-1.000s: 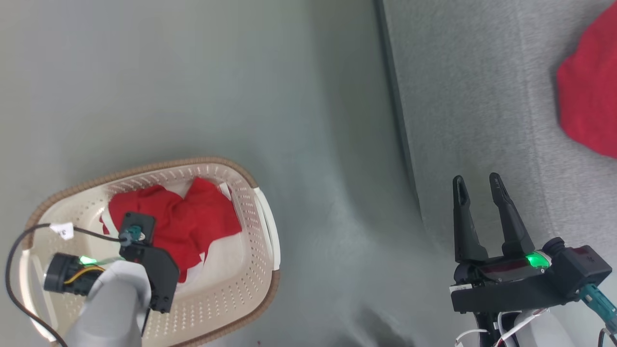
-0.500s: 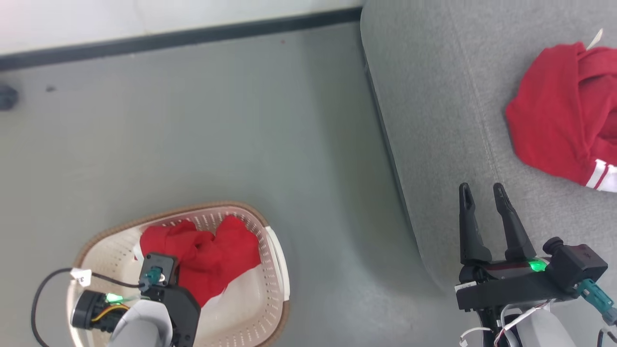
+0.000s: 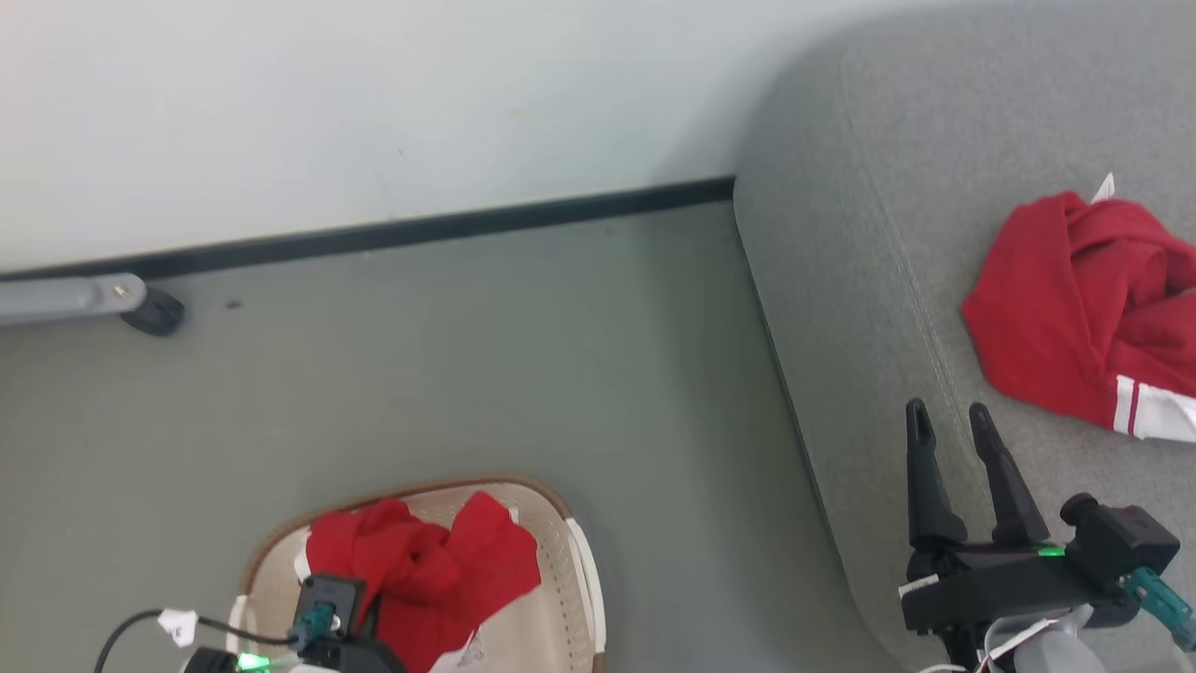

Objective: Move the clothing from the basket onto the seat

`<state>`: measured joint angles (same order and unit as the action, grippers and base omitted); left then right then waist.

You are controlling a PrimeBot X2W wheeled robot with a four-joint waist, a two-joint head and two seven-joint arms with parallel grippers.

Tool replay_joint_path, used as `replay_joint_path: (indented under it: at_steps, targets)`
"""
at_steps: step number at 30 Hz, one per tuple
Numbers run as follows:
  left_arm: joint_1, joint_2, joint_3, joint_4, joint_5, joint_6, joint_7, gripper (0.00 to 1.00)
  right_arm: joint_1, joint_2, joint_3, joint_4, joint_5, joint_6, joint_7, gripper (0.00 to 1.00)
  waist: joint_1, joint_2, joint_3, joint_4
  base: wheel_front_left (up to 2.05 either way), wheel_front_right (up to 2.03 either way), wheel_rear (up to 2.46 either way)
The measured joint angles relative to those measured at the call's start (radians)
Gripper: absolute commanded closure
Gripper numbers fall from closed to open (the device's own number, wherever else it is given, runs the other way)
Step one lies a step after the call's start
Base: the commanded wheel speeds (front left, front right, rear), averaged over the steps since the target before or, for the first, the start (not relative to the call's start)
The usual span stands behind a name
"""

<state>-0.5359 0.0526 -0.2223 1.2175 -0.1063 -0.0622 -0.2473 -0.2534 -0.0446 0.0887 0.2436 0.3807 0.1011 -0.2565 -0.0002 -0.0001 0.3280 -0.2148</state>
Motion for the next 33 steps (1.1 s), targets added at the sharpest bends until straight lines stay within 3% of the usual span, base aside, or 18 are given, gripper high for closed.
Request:
replay_joint_path:
  at_steps: [19, 33]
  targets:
    - [0.239, -0.007, 0.008, -0.326, -0.025, -0.018, -0.002, 1.0, 0.166, -0.008, 0.01, 0.038, -0.002, 0.014, 0.0, 0.0, 0.0, 0.0, -0.272, 0.105, 0.0, 0.0, 0.0]
    - [0.395, -0.006, 0.035, -0.65, -0.061, -0.007, -0.002, 1.0, 0.227, -0.023, 0.039, 0.015, -0.01, 0.022, 0.0, 0.0, 0.0001, 0.0001, -0.357, 0.165, 0.0, 0.0, 0.0]
